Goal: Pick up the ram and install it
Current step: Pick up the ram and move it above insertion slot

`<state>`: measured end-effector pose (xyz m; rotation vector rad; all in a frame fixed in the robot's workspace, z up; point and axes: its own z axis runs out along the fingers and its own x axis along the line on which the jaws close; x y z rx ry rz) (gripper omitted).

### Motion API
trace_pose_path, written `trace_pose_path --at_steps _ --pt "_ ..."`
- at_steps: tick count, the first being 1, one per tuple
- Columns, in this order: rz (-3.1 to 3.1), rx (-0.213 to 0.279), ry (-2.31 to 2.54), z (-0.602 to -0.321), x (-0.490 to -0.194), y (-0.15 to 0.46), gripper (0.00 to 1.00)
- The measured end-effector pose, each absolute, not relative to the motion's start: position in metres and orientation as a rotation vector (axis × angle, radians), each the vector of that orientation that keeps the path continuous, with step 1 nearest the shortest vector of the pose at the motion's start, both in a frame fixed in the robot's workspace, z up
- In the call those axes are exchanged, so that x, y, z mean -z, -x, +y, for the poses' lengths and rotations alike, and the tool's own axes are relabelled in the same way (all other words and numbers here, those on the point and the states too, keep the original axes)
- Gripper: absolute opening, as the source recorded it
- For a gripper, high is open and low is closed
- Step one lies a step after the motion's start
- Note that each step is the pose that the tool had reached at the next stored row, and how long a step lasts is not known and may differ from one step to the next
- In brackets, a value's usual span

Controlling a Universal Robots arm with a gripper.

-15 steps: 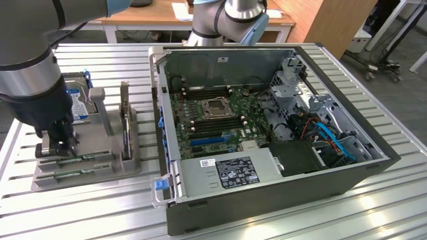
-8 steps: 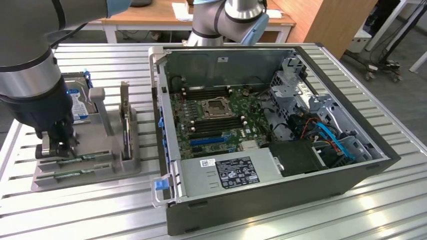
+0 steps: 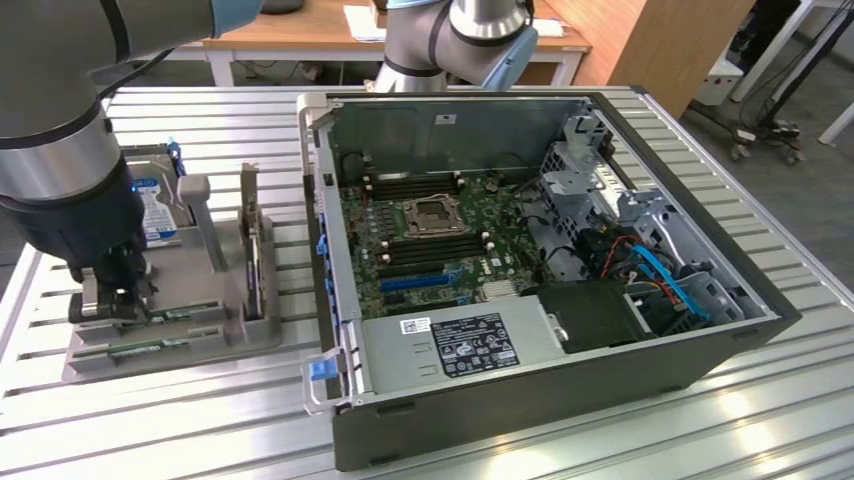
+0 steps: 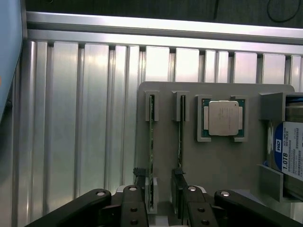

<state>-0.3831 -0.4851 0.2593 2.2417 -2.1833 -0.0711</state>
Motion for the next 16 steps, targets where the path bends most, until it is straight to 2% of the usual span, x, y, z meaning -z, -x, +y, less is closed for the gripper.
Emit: trace_pose_path --at_steps 16 --pt "-2.183 0.071 -2.242 -0.485 -0.245 0.383 0.35"
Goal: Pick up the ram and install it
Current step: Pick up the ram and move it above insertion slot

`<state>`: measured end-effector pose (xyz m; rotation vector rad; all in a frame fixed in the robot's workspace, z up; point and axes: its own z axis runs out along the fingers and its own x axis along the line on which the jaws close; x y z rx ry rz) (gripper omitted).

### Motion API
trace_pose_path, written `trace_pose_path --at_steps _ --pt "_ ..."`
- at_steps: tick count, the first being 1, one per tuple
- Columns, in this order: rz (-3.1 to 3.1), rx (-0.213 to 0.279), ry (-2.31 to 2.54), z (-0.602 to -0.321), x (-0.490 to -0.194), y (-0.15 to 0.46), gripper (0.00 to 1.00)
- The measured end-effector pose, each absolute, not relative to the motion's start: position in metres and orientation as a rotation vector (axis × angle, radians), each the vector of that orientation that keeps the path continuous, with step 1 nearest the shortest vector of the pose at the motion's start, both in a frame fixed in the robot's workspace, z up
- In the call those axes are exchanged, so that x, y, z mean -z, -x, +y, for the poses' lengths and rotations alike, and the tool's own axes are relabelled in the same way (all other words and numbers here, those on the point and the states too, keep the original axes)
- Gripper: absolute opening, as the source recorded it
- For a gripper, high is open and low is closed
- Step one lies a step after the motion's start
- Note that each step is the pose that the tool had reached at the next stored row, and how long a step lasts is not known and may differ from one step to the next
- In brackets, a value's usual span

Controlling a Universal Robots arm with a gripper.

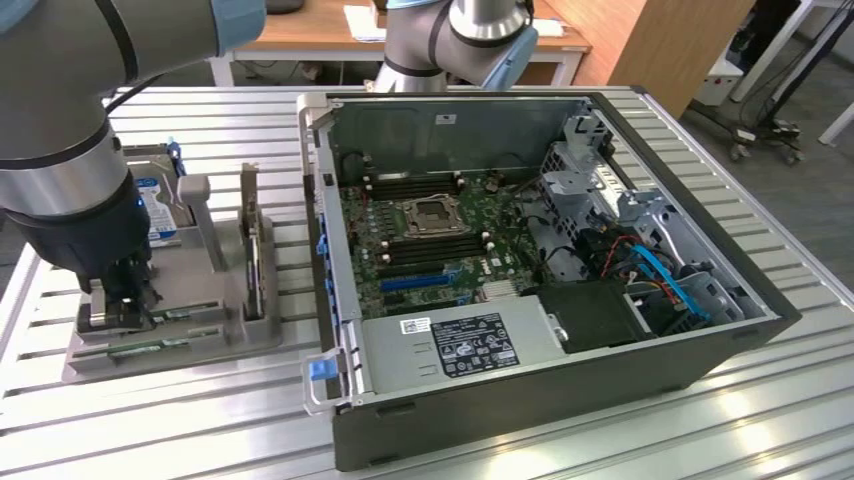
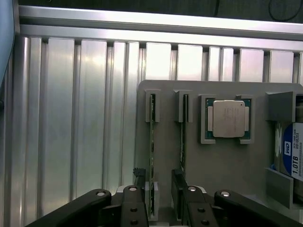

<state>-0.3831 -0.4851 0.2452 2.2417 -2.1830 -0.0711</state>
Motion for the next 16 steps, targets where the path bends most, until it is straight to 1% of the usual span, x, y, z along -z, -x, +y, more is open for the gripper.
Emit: trace_pose_path --at_steps 9,16 --pt "-2.183 0.071 -2.242 -0.4928 -0.2451 0.3831 0.35" --pt "-2.183 0.071 -2.242 -0.4931 -0.244 0.3831 0.35"
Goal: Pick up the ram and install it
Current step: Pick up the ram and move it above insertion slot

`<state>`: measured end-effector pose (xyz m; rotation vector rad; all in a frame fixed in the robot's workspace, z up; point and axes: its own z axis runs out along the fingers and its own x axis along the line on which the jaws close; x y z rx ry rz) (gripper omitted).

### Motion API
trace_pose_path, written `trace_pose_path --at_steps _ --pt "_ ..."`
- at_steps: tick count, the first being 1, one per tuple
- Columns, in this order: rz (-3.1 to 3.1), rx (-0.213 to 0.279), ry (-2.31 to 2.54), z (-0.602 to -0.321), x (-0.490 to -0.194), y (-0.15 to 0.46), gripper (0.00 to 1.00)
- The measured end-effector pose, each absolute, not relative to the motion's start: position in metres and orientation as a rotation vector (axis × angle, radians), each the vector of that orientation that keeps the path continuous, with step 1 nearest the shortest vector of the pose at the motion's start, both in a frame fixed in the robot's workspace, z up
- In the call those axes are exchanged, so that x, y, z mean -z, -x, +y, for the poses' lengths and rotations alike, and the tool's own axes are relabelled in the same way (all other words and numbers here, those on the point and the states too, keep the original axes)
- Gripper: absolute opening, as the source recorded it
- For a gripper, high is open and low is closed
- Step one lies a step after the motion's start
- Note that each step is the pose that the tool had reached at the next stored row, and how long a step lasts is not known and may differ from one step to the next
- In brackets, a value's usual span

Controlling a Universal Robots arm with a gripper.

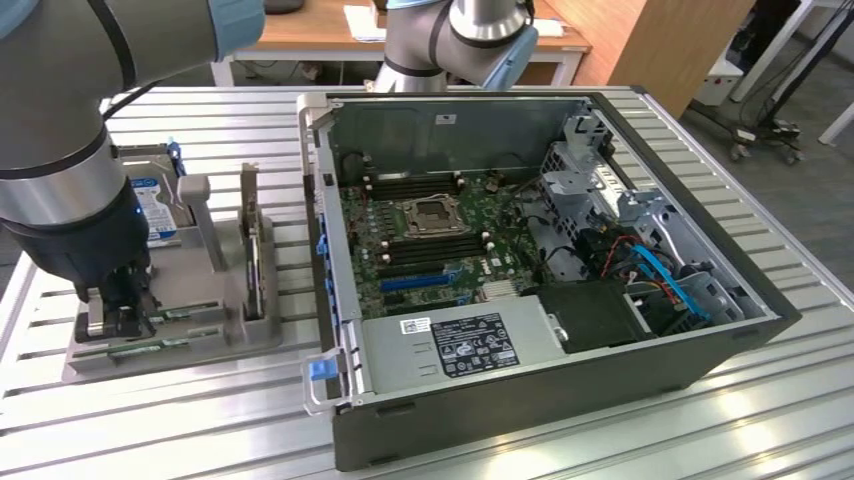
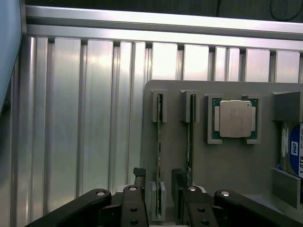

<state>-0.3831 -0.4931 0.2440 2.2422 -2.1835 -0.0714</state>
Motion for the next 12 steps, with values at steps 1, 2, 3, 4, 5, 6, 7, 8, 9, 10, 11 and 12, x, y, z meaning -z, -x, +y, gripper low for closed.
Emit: trace_pose_path --at_steps 1,2,3,4,5,6,7,8,9,10,11,12 --pt "-2.183 0.072 -2.242 -0.493 -0.243 0.383 0.35" --pt "-2.183 0.072 -2.242 -0.493 -0.242 0.383 0.35" --pt "-2.183 0.072 -2.242 -0.493 -0.241 0.383 0.35" --pt "-2.183 0.072 -2.242 -0.493 -0.239 0.383 0.35" --pt "-2.183 0.072 -2.242 -0.493 -0.238 0.383 0.35" --pt "-2.183 0.072 -2.242 -0.493 -0.236 0.383 0.35" --pt "-2.183 0.072 -2.242 -0.493 -0.235 0.383 0.35" --pt "-2.183 0.072 -2.242 -0.493 -0.234 0.383 0.35" --pt "-2.183 0.072 -2.242 -0.493 -0.232 0.383 0.35" --pt "-2.183 0.072 -2.242 -0.493 -0.231 0.383 0.35" --pt "-2.183 0.072 -2.242 -0.493 -0.229 0.383 0.35" --pt "-2.183 0.072 -2.242 -0.493 -0.228 0.383 0.35"
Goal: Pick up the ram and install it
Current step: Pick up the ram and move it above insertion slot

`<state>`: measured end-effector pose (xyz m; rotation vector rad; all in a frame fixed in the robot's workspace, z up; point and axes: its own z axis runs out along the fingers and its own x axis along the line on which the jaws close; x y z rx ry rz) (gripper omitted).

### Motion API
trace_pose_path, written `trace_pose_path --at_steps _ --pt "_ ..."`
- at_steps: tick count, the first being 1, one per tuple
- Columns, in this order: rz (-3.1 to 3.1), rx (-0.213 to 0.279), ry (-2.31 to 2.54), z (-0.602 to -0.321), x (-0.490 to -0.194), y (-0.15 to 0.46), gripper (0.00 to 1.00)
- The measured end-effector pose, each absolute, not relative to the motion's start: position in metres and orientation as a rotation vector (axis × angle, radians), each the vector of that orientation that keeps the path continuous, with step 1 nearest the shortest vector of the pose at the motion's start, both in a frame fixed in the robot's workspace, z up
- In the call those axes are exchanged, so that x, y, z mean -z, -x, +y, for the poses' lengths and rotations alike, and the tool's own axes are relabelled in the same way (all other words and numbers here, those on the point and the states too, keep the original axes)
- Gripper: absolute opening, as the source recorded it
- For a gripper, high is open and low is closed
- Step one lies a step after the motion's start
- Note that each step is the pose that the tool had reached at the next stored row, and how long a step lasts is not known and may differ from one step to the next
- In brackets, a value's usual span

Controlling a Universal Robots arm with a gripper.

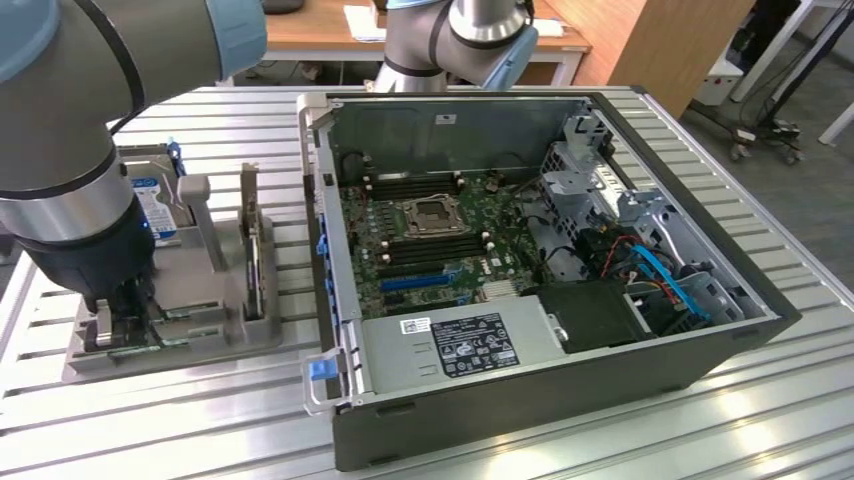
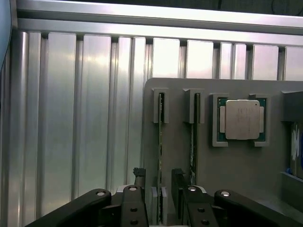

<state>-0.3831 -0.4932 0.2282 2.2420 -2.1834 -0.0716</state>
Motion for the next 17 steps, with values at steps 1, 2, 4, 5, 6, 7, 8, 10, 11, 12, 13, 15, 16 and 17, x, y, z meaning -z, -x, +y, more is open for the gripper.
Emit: trace_pose_path --at_steps 1,2,4,5,6,7,8,10,11,12,13,15,16,17 --pt "-2.183 0.072 -2.242 -0.493 -0.227 0.383 0.35" --pt "-2.183 0.072 -2.242 -0.493 -0.226 0.383 0.35" --pt "-2.183 0.072 -2.242 -0.493 -0.223 0.383 0.35" --pt "-2.183 0.072 -2.242 -0.493 -0.222 0.383 0.35" --pt "-2.183 0.072 -2.242 -0.493 -0.221 0.383 0.35" --pt "-2.183 0.072 -2.242 -0.493 -0.22 0.383 0.35" --pt "-2.183 0.072 -2.242 -0.493 -0.219 0.383 0.35" --pt "-2.183 0.072 -2.242 -0.493 -0.217 0.383 0.35" --pt "-2.183 0.072 -2.242 -0.493 -0.217 0.383 0.35" --pt "-2.183 0.072 -2.242 -0.493 -0.216 0.383 0.35" --pt "-2.183 0.072 -2.242 -0.493 -0.215 0.383 0.35" --pt "-2.183 0.072 -2.242 -0.493 -0.213 0.383 0.35" --pt "-2.183 0.072 -2.242 -0.493 -0.212 0.383 0.35" --pt "-2.183 0.072 -2.242 -0.493 -0.212 0.383 0.35"
